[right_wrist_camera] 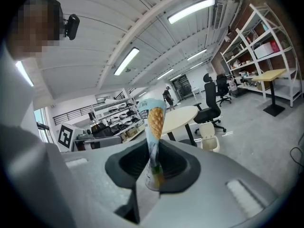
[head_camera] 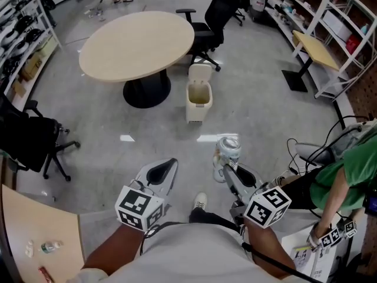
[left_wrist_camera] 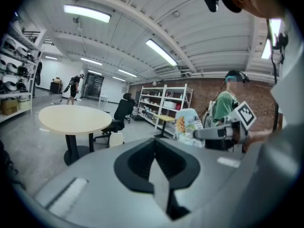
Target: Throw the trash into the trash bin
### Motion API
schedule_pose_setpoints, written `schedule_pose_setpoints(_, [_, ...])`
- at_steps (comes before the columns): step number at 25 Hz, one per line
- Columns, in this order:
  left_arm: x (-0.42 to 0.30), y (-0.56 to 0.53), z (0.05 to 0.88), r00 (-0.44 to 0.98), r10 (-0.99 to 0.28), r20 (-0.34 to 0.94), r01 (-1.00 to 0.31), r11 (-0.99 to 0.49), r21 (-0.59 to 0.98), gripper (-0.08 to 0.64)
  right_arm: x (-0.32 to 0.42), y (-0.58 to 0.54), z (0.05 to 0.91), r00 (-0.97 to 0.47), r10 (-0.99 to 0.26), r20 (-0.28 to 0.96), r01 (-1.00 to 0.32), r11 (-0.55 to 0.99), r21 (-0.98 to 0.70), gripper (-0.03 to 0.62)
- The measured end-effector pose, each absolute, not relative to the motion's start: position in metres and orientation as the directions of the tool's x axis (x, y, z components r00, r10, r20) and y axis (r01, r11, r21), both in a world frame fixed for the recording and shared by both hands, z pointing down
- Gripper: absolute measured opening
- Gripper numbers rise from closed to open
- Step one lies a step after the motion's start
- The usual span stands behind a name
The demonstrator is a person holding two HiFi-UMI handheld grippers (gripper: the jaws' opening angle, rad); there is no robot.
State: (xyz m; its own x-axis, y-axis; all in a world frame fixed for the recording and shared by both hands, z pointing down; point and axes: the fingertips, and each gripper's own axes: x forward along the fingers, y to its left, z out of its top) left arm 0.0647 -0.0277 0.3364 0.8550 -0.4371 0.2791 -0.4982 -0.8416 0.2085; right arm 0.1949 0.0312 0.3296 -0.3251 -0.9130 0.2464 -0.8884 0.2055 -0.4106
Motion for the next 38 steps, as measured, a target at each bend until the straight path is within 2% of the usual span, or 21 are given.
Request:
schedule_pose_setpoints(16, [0.149, -0.085, 0.335, 0.808, -0.499, 0.312, -0.566, -0.805, 0.179, 0.008, 0.283, -0.032, 0.336, -0.385, -0.897, 0.216, -0.86, 0.264, -0.438, 0.06])
schedule_pose_setpoints(25, [0.161, -0.107, 0.334, 0.777, -0.538, 0.326, -0.603, -0.785, 0.14, 0.008, 0.307, -0.047, 0.345, -0.392, -0.899, 0.192, -0.845, 0.27, -0.461, 0.06])
schedule_pose_setpoints(38, [0.187, -0.128, 0.342, 0.788, -0.507, 0.348, -0.577, -0.806, 0.134, 0.008, 0.332, -0.062, 0.352, -0.357, -0.913, 0.199, -0.85, 0.229, -0.475, 0.06])
